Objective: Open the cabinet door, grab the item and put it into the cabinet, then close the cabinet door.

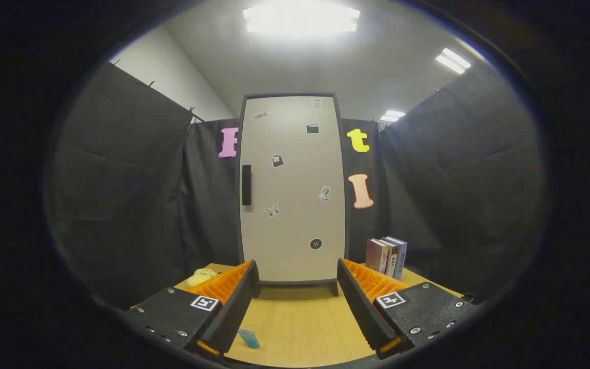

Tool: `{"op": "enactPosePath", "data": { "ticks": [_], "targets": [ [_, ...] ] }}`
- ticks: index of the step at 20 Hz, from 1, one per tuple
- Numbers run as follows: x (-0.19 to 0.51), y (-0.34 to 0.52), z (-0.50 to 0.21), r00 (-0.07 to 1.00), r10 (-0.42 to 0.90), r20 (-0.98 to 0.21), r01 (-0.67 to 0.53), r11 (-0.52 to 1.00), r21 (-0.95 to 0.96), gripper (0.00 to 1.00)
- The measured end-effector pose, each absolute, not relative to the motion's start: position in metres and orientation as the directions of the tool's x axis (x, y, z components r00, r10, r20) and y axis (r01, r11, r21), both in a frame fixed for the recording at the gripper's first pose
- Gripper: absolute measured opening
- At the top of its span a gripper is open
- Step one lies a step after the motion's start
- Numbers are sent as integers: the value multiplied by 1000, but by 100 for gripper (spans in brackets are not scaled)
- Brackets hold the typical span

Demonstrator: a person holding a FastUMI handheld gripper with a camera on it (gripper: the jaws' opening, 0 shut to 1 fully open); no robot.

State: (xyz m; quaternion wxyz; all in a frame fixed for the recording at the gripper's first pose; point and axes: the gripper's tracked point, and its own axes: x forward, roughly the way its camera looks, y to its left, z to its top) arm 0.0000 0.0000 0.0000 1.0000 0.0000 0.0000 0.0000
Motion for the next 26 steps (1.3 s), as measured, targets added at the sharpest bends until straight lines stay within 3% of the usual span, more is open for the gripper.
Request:
{"op": "enactPosePath", "data": {
  "ticks": [16,26],
  "targets": [
    [3,5,-2,1000,6,-3,-6,1000,4,95],
    [35,11,32,999,46,26,-46,999,7,95]
  ]
}}
